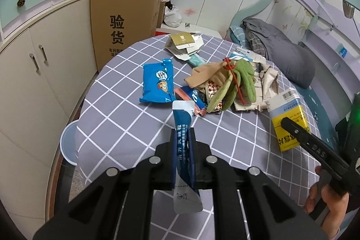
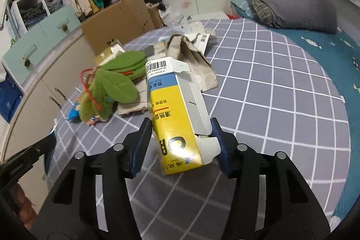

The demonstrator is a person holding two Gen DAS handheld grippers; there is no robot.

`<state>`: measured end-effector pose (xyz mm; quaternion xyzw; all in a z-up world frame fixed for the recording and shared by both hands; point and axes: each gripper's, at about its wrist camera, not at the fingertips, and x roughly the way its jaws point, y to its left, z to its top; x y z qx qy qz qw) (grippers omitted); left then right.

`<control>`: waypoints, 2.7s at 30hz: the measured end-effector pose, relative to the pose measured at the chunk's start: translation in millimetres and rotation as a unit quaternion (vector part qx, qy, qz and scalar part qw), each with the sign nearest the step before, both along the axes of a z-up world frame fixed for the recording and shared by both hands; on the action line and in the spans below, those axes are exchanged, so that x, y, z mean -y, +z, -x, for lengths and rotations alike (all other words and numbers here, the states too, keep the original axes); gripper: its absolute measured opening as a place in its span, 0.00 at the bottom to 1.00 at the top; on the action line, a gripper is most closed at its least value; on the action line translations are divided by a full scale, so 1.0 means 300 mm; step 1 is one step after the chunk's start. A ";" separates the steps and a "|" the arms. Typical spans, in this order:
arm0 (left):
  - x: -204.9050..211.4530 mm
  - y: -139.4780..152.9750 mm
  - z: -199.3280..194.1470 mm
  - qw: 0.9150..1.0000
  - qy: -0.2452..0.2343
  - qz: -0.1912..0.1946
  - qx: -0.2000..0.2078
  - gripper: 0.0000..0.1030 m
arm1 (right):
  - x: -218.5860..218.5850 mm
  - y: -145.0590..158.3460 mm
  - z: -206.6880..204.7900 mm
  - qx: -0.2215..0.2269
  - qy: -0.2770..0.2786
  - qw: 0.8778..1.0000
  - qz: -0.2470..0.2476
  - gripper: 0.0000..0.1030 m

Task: Collect trash
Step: 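Grasp the blue tube with the left gripper while the right grasps the yellow carton, then carry the blue tube and yellow carton to the wastebasket and release both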

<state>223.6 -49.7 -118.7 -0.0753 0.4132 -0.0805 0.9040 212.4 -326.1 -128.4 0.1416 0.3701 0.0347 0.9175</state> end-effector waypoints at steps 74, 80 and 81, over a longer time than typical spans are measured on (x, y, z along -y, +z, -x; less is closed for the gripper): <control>-1.239 -0.468 -0.168 0.954 0.283 0.058 -0.084 0.76 | -1.496 -0.277 -0.310 -0.011 0.237 0.970 0.055 0.51; -1.290 -0.443 -0.139 0.946 0.312 0.047 -0.072 0.76 | -1.555 -0.262 -0.337 0.001 0.246 0.968 0.054 0.52; -1.304 -0.440 -0.135 0.943 0.321 0.048 -0.070 0.76 | -1.565 -0.257 -0.344 0.005 0.247 0.968 0.052 0.52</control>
